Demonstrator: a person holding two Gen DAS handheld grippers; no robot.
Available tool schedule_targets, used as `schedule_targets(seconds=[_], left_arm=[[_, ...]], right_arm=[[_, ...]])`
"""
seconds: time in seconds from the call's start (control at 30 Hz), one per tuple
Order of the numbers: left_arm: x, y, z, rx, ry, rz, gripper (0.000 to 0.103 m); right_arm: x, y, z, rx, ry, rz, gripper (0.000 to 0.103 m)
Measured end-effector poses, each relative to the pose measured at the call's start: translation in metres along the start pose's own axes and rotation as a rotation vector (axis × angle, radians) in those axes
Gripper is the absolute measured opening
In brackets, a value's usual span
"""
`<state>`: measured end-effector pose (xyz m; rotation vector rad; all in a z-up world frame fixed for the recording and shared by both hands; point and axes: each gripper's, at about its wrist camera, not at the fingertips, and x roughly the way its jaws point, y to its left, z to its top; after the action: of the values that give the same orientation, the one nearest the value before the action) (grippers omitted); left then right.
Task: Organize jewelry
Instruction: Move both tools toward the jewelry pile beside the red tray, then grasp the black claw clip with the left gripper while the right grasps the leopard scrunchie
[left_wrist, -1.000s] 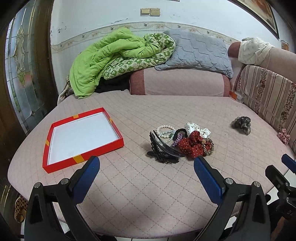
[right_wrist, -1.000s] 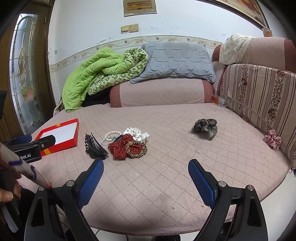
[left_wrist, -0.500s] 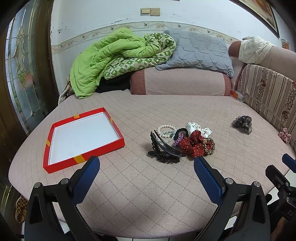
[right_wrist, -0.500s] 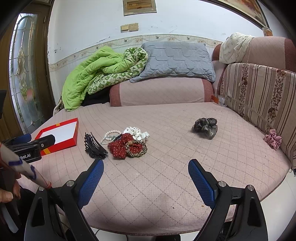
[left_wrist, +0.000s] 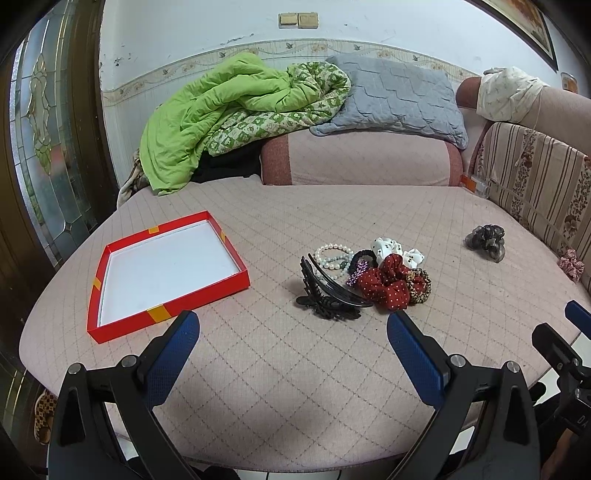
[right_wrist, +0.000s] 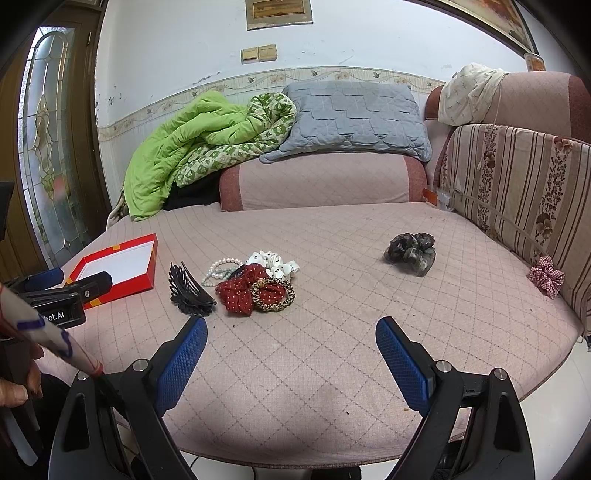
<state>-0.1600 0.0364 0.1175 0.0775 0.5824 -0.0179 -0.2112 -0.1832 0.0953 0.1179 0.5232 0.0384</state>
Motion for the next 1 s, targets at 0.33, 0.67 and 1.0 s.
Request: schedule_targets(seconds=[0.33, 0.67, 1.0], left_arm=[[0.0, 0.004, -0.003, 0.012, 0.019, 0.024, 0.101], [0.034, 0.024, 0.004, 0.004, 0.093, 0.005, 0.101], [0.12, 0.049, 0.025, -0.113, 0.255, -0.133, 0.101]], right_arm=[[0.002, 0.003, 0.005, -0.006, 0.047, 0.01, 0.095], [0.029, 0.008, 0.009, -0.019, 0.141, 0.021, 0.095], [0.1, -0.007, 0.031, 0.079, 0.256, 0.152, 0.092]])
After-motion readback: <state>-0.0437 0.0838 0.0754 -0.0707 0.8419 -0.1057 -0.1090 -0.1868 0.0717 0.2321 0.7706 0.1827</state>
